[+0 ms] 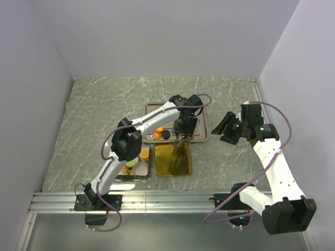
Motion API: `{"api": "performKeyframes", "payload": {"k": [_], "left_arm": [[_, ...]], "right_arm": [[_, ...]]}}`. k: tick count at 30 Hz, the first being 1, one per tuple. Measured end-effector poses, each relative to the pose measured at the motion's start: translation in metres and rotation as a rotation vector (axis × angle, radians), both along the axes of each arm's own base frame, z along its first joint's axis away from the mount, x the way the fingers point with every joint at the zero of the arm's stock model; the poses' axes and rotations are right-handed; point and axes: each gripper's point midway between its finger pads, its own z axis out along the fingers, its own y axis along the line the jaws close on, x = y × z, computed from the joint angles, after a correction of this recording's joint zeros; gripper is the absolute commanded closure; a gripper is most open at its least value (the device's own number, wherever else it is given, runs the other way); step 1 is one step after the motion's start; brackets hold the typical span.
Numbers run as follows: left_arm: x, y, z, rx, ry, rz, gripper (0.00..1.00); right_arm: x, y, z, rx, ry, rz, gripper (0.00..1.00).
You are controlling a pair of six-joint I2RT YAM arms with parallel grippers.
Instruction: Pack the cookies
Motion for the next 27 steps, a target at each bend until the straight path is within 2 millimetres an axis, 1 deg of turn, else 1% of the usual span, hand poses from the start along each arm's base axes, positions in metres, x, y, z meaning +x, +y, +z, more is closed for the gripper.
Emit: {"api": "performKeyframes", "payload": {"k": [3,7,11,15,21,27], "left_arm": [[-0.004,0.005,-0.009,0.048,0.000,-0.008,0.43],[-0.008,0.010,-0.015,0.106,-0.015,-0.024,0.43],[-0.013,0.014,-0.017,0.148,-0.033,-0.046,0.44],[-0.016,0.013,-0.017,0.166,-0.046,-0.061,0.46],[-0.019,0.013,-0.018,0.182,-0.058,-0.070,0.55],[-0.017,0.015,-0.028,0.216,-0.055,-0.068,0.62]], "right_arm": [[0.000,-0.001,0.000,-0.001,-0.002,0.003,0.39],[0.000,-0.001,0.000,-0.001,-0.004,0.008,0.39],[-0.001,0.000,-0.001,0.002,-0.002,0.014,0.39],[-0.003,0.000,-0.007,0.004,0.014,0.014,0.40],[-0.006,0.000,-0.011,0.007,0.026,0.020,0.40],[-0.009,0.000,-0.011,0.002,0.017,0.027,0.40]]}}
